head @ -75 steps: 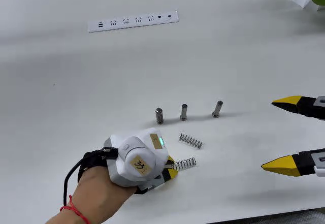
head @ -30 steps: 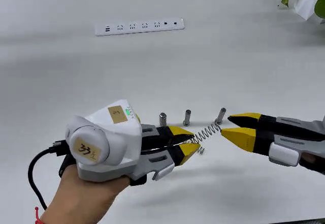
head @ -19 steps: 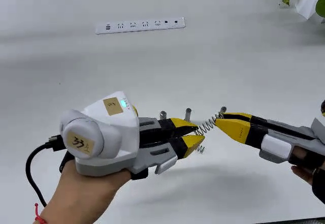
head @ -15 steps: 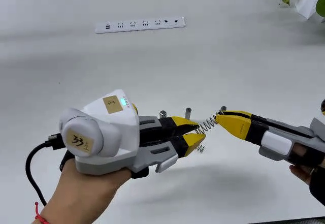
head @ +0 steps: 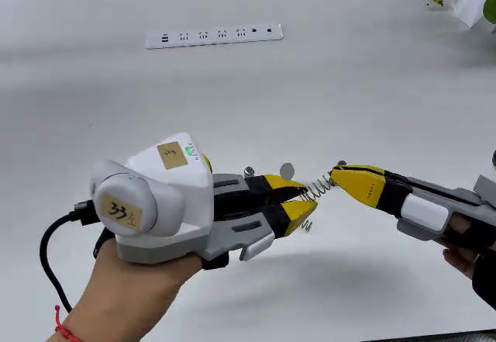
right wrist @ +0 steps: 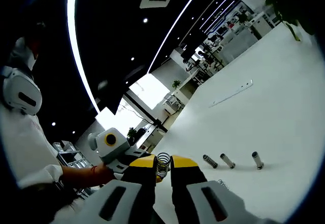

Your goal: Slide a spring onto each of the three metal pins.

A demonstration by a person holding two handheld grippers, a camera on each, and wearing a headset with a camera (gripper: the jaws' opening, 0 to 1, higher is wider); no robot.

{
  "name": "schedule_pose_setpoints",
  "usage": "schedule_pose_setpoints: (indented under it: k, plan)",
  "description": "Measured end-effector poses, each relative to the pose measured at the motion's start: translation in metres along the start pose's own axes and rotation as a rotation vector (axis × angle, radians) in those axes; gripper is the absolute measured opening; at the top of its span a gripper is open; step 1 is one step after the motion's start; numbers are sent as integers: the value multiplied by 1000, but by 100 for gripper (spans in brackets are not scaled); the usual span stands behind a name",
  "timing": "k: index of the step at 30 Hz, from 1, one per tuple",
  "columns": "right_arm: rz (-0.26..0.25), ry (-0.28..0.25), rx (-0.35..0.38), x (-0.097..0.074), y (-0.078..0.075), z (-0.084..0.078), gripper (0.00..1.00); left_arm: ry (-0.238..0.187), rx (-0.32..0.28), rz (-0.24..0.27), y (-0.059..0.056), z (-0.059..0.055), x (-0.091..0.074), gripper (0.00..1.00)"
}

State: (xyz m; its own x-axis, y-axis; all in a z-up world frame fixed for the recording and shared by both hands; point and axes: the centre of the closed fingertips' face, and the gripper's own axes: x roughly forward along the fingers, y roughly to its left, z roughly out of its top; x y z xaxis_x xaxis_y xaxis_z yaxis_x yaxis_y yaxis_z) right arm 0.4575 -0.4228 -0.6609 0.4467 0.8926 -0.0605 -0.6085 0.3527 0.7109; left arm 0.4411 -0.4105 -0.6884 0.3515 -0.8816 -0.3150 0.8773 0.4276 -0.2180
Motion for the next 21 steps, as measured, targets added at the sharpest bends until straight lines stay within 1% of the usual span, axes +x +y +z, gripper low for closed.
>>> schedule_pose_setpoints:
  k: [10, 18, 21]
  plan:
    - [5, 58, -68, 1, 5, -1, 12, 6, 1, -18, -2, -1, 1, 11]
    - [11, 136, -142, 2, 9, -2, 12, 13, 11, -35, -5, -3, 2, 11]
    - [14, 179, -184, 2, 10, -4, 12, 23, 20, -41, -7, -5, 3, 11]
